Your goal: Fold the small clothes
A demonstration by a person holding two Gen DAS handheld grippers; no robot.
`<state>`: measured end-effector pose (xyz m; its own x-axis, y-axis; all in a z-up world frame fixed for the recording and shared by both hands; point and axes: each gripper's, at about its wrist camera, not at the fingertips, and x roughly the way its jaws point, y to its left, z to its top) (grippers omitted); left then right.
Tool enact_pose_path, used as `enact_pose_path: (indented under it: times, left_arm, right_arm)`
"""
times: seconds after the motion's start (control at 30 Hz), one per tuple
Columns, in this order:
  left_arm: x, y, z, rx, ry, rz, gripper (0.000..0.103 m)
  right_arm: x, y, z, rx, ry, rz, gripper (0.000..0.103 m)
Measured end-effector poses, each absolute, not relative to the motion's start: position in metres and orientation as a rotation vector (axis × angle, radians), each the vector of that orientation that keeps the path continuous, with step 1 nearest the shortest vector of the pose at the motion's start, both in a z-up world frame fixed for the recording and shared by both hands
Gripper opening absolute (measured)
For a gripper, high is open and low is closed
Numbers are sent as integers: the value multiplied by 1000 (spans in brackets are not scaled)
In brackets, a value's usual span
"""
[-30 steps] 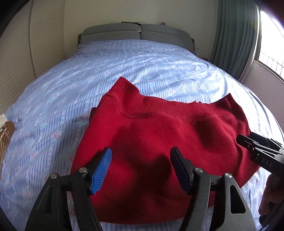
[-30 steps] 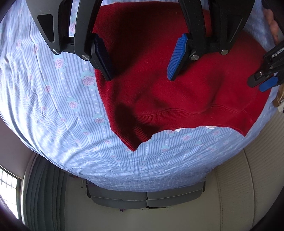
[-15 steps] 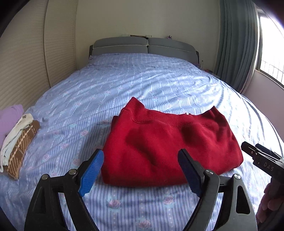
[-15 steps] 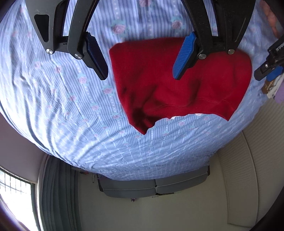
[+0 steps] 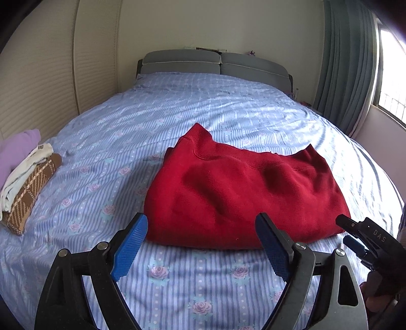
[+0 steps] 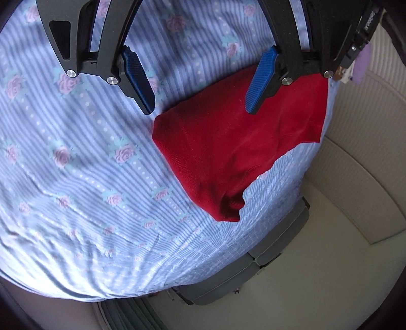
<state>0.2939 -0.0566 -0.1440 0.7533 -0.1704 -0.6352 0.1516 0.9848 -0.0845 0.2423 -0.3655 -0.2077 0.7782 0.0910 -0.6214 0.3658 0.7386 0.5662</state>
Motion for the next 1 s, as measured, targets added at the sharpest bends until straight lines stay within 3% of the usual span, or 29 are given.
enact_pose_path:
  times: [0.23,0.53,0.63,0.83,1.0]
  left_arm:
    - [302,-52,-152,-35,707,-165,87]
    - [309,-59,-155,-51,717,-168,87]
    - [313,-70,-157,-34,724,-188,87]
    - [310,-71,-156,-34,727,-190,87]
    - [310,-51,-153,-60,734,-156,87]
  right_arm:
    - [262,-371,-235,907,663,-112,67]
    - [295,-376,-246,1041,651,-92,66]
    - [289,-370,-231,950,637,-109,49]
    - [304,-387,-254,1061,670,-57,49]
    - [307,-369,-219,880,646,-94,35]
